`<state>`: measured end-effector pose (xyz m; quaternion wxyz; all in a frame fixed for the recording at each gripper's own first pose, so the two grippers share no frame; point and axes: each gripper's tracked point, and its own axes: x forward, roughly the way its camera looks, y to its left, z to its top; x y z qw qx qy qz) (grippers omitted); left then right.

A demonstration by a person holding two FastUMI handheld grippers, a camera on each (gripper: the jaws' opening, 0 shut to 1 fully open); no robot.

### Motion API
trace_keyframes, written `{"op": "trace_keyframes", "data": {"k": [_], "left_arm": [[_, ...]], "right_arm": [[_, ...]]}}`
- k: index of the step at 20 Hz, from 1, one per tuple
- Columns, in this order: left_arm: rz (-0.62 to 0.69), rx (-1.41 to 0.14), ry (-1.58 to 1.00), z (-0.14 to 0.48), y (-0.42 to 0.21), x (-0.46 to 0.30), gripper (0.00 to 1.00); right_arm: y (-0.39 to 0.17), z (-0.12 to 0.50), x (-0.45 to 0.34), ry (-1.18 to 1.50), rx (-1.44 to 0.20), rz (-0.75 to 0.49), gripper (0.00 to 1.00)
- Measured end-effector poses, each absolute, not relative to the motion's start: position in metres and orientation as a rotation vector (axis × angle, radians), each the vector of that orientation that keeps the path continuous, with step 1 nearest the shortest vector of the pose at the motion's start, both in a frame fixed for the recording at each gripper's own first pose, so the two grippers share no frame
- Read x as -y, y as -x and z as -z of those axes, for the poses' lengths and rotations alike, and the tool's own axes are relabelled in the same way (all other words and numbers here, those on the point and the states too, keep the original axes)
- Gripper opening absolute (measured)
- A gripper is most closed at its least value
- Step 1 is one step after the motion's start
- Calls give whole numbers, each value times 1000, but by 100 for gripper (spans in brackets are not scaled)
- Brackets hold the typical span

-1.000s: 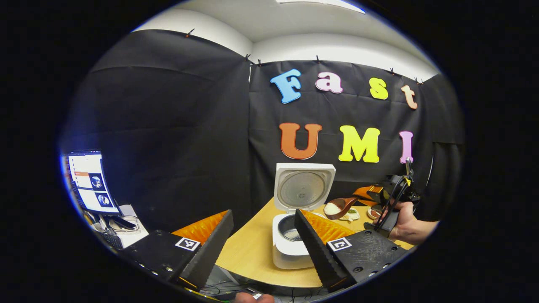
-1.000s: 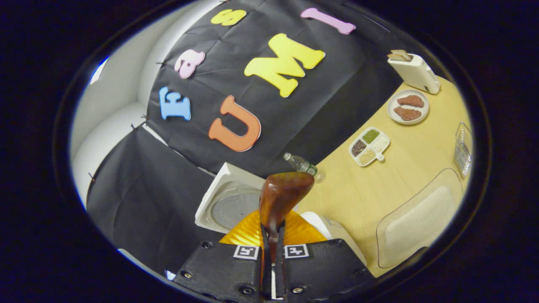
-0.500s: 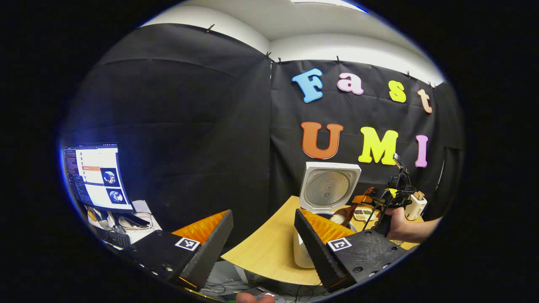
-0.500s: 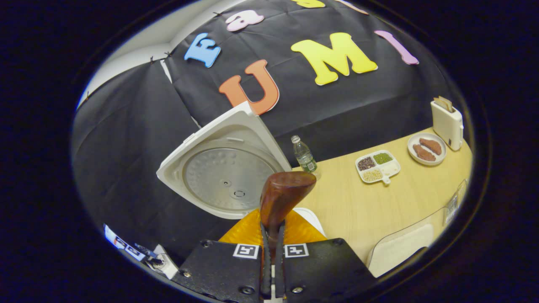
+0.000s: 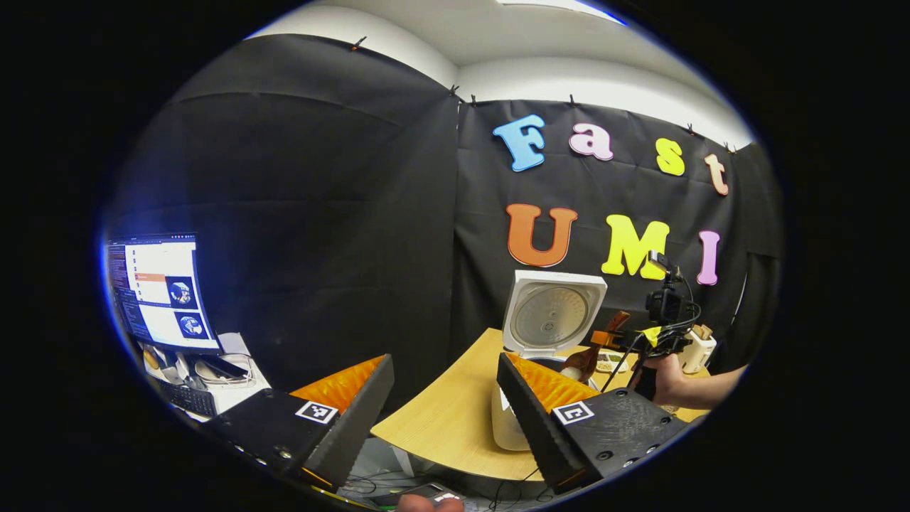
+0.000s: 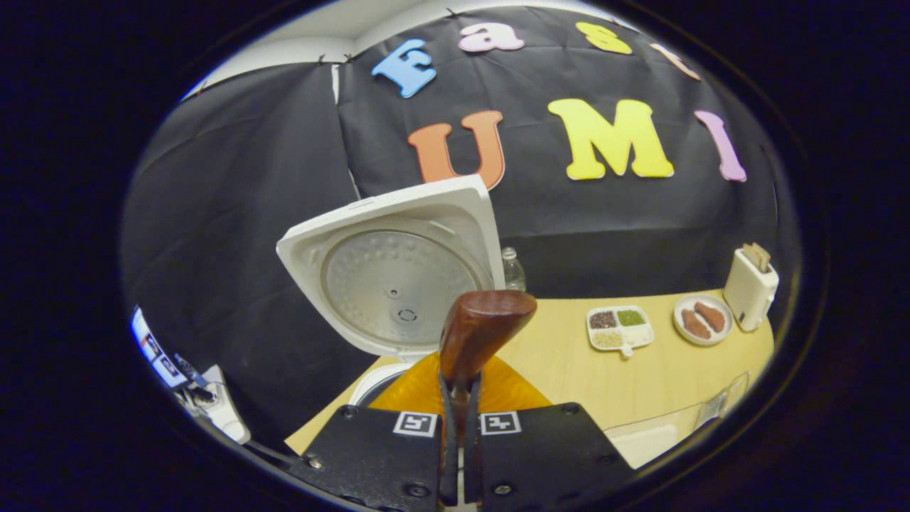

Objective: Close the left gripper, press the button to open the rice cooker; take a wooden spoon from the chopstick holder with the right hand, scoop a spoonful of rice and pour it into the rice cooker, then put the wooden spoon back into the chopstick holder.

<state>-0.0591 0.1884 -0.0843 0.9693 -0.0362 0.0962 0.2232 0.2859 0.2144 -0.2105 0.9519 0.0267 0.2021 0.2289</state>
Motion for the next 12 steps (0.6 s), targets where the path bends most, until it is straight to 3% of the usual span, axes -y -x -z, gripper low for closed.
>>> {"op": "trace_keyframes", "data": {"k": [12], "left_arm": [[-422,-170,67,74,53,-178,95]], "right_arm": [[-261,162,-264,376,-130,-616,8]]}}
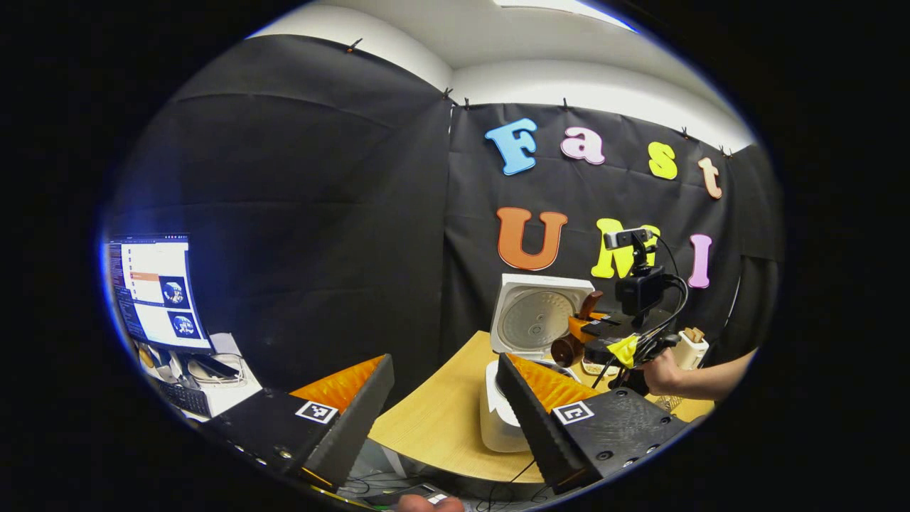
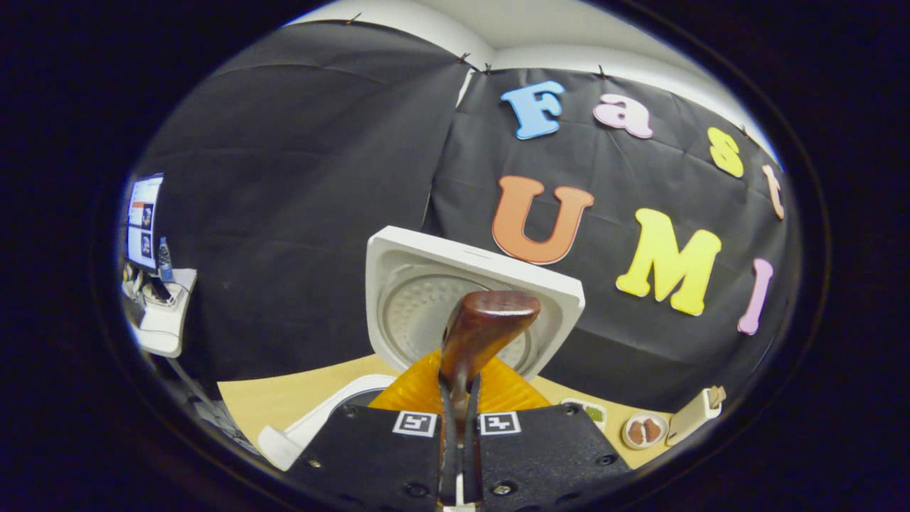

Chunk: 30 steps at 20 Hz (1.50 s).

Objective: Close the left gripper, press the button to open the rice cooker; take a wooden spoon from the chopstick holder with the right hand, scoop a spoonful of rice and pour it into the rice cooker, then put the wooden spoon back into the chopstick holder.

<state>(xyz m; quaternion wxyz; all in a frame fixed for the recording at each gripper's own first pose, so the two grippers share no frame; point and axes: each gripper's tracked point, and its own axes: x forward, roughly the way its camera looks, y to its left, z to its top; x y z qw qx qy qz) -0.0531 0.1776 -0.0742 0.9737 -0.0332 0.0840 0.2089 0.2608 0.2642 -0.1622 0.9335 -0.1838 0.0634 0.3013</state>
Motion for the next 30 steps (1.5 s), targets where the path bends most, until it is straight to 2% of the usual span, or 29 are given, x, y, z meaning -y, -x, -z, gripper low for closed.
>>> {"op": "trace_keyframes", "data": {"k": [6,15,19,25,30], "left_arm": [[-421,-169,85,72,49,-170,95],[-396,-163,72,66,29,-137,95],[-394,-149,50,61,16,-118,95],[-384,-147,42,61,-10,-83,94],[-347,-164,20,66,-32,-50,95]], "right_arm": [[-248,145,-265,386,-65,-634,9],[-246,112,-201,-129,-231,-630,9],[-252,105,-137,-350,-308,-578,9],[-250,106,-15,-435,-312,-486,8],[-265,129,97,-505,-337,-349,9]]}}
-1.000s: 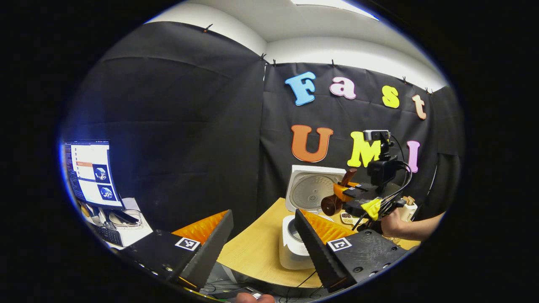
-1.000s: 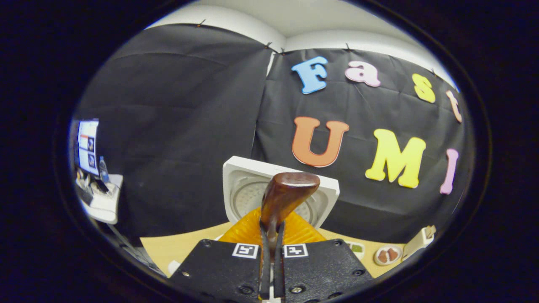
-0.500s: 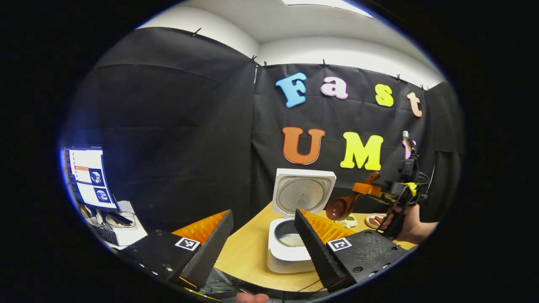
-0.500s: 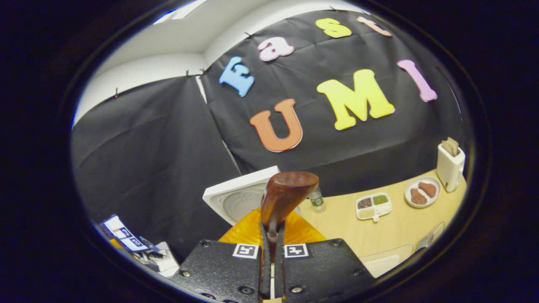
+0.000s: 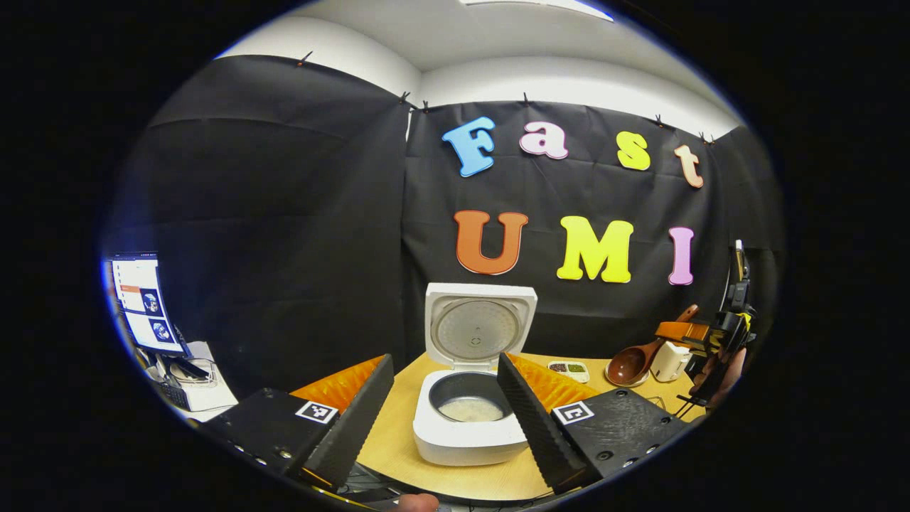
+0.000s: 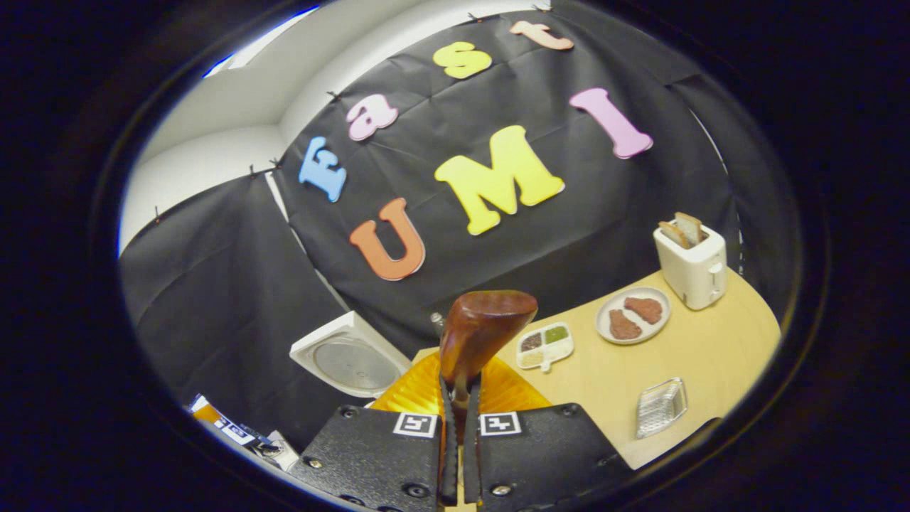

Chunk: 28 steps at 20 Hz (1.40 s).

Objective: Close the left gripper, press the button to open the rice cooker; take a wooden spoon from the chopstick holder with the right hand, scoop a spoonful of rice and pour it into the rice cooker, then put the wooden spoon back into the chopstick holder.

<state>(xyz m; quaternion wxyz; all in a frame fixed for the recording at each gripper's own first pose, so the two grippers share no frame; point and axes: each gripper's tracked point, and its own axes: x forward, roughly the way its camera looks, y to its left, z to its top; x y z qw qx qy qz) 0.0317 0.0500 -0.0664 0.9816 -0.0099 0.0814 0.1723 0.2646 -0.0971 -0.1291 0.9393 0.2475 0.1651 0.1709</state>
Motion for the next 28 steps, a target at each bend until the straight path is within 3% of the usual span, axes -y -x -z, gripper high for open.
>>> {"op": "trace_keyframes", "data": {"k": [6,10,20,28], "left_arm": [[-300,-168,26,74,-48,-23,94],[-314,-189,31,76,-51,-21,95],[-383,-218,30,74,-39,-23,94],[-401,-229,21,72,-40,-20,95]], "right_arm": [[-287,176,234,-473,-373,-70,8],[-290,224,275,-468,-431,32,9],[-302,309,268,-356,-500,56,9],[-307,331,265,-363,-509,53,17]]}}
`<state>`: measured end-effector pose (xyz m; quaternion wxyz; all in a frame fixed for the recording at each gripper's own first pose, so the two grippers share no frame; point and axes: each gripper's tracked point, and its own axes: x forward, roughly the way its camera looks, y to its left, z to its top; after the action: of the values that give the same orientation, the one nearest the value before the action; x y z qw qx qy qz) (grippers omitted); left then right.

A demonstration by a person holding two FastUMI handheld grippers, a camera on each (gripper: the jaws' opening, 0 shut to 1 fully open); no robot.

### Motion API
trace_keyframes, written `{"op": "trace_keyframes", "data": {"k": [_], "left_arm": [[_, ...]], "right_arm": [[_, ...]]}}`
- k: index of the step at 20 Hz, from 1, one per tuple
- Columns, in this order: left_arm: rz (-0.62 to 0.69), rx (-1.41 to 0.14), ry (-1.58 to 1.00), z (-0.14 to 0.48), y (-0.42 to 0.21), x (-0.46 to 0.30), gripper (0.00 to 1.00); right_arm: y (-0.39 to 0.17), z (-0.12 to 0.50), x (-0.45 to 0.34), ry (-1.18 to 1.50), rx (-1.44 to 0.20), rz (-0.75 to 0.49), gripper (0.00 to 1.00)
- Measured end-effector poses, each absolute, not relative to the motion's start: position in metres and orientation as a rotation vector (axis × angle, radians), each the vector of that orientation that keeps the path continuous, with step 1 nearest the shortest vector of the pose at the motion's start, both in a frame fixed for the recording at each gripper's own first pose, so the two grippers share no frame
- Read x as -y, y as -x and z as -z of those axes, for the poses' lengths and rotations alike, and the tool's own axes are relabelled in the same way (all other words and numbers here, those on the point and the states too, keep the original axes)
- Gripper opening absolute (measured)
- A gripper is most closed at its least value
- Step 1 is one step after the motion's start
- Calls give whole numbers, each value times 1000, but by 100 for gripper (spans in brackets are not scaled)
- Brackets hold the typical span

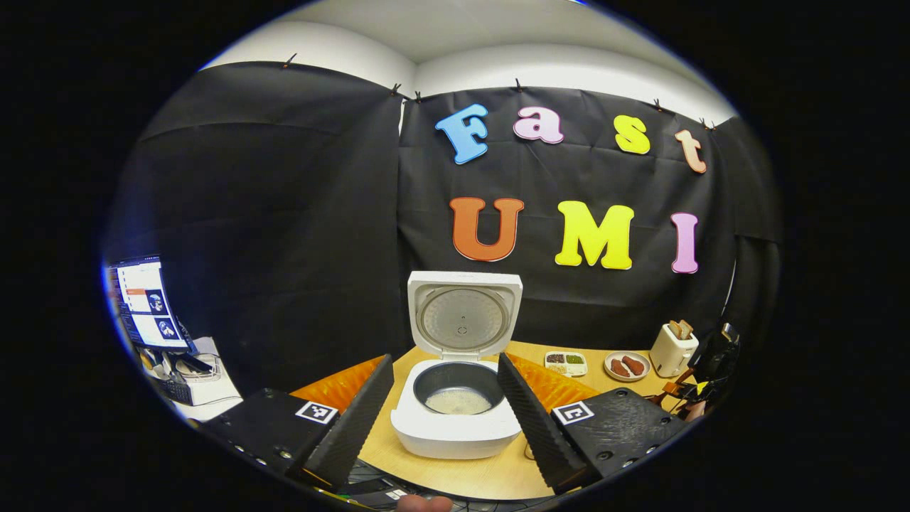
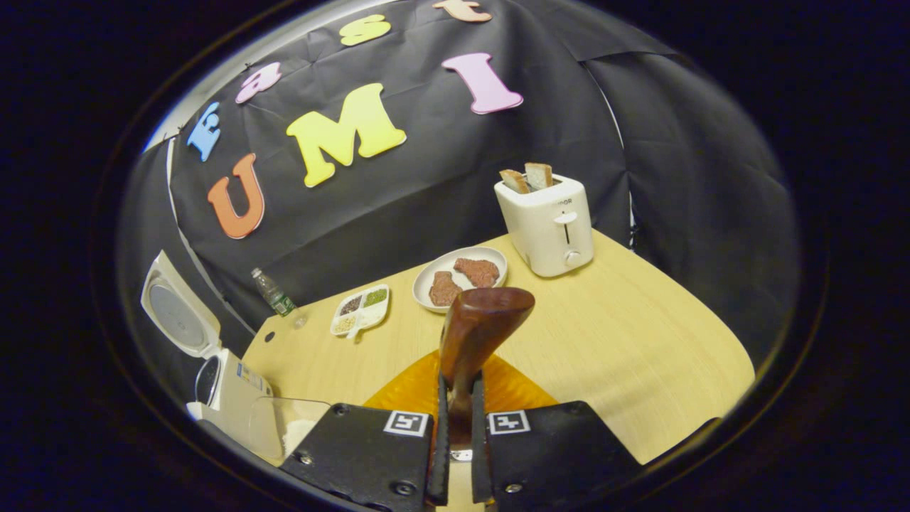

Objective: Close the left gripper, press the button to open the rice cooker; take a wooden spoon from the chopstick holder with the right hand, scoop a spoonful of rice and pour it into the rice cooker, then put the wooden spoon back into the chopstick holder.

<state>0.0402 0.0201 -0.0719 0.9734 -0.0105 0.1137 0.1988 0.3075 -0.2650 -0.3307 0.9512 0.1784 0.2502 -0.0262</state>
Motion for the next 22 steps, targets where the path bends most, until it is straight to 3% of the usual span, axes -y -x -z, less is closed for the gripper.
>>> {"op": "trace_keyframes", "data": {"k": [3,5,6,7,8,9,12,14,22], "left_arm": [[-399,-225,24,72,-45,-20,95],[-393,-226,31,73,-51,-20,95],[-385,-228,36,72,-55,-19,95],[-380,-220,35,70,-60,-19,95],[-373,-205,35,65,-66,-19,95],[-369,-193,38,62,-71,-20,94],[-391,-175,15,54,-89,-36,94],[-398,-162,7,45,-104,-44,95],[-314,-117,74,-21,-223,-65,94]], "right_arm": [[-307,322,265,-370,-482,51,21],[-300,307,267,-344,-447,43,36],[-300,302,269,-327,-434,48,55],[-298,294,274,-311,-423,60,67],[-297,286,277,-301,-415,70,87],[-295,274,283,-292,-394,89,91],[-290,228,290,-263,-311,117,92],[-286,198,283,-231,-271,100,100],[-242,124,263,-109,-179,45,100]]}}
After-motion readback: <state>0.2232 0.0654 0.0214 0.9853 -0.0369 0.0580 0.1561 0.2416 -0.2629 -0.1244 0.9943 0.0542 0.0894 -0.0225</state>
